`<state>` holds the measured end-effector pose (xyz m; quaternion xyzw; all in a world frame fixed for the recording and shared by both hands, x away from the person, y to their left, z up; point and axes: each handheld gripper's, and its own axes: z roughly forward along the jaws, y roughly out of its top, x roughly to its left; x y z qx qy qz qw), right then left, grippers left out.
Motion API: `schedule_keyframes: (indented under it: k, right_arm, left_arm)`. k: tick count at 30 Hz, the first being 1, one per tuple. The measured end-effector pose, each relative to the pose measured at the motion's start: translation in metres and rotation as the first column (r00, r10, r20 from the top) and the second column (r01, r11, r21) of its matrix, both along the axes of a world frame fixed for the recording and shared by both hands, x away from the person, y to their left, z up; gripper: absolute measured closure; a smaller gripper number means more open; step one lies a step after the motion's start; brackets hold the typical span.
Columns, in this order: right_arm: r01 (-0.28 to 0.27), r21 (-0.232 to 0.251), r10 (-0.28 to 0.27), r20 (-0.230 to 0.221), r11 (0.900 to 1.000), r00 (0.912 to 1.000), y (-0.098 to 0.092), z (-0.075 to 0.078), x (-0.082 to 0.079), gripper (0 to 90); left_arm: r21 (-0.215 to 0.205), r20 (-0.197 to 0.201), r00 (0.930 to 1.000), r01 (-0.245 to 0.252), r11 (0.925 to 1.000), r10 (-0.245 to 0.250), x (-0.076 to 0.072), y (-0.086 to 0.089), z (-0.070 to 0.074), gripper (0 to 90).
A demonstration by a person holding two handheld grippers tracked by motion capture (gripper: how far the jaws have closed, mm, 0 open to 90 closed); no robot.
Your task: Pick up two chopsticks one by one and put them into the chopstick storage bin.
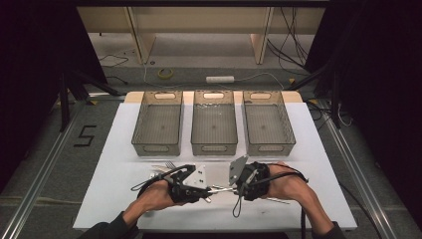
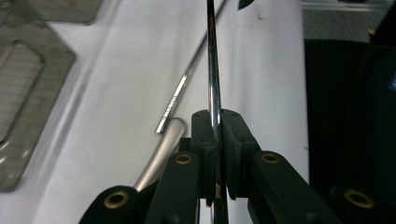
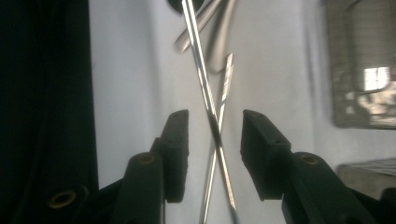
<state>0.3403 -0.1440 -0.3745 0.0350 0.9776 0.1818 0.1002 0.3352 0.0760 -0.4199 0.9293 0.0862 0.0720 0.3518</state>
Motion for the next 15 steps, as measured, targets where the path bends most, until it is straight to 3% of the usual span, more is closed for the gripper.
schedule_keyframes:
  k: [2, 3, 4, 6, 10, 12, 15]
  right_arm:
    - [0.072, 0.091, -0.072, -0.004, 0.993, 0.9974, -0.005, 0.005, 0.004, 57.0]
    - [0.124, 0.173, -0.128, 0.008, 0.977, 0.9918, -0.010, 0.008, 0.007, 48.0]
    - [0.124, 0.173, -0.128, 0.008, 0.977, 0.9918, -0.010, 0.008, 0.007, 48.0]
    - [0.170, 0.253, -0.181, 0.023, 0.952, 0.9831, -0.016, 0.010, 0.009, 43.1]
    - [0.243, 0.391, -0.273, 0.023, 0.888, 0.9617, -0.028, 0.008, 0.009, 38.7]
    - [0.281, 0.422, -0.308, -0.004, 0.862, 0.9514, -0.034, 0.006, 0.010, 35.4]
    - [0.326, 0.434, -0.351, -0.023, 0.840, 0.9361, -0.040, -0.001, 0.010, 32.8]
  left_arm:
    - [-0.015, -0.002, 0.9992, -0.040, 0.9991, 0.040, 0.004, 0.004, 0.001, 83.9]
    - [-0.021, 0.001, 0.9978, -0.066, 0.9976, 0.066, 0.005, 0.006, 0.002, 83.8]
    - [-0.035, 0.003, 0.9956, -0.093, 0.9950, 0.094, 0.007, 0.008, 0.003, 83.9]
    - [-0.046, 0.010, 0.9913, -0.131, 0.9903, 0.131, 0.010, 0.014, 0.006, 83.9]
    - [-0.100, 0.015, 0.9778, -0.206, 0.9733, 0.209, 0.016, 0.025, 0.012, 83.9]
    - [-0.121, 0.019, 0.9695, -0.240, 0.9631, 0.244, 0.019, 0.030, 0.014, 83.8]
    - [-0.156, 0.020, 0.9553, -0.288, 0.9447, 0.295, 0.023, 0.038, 0.019, 83.9]
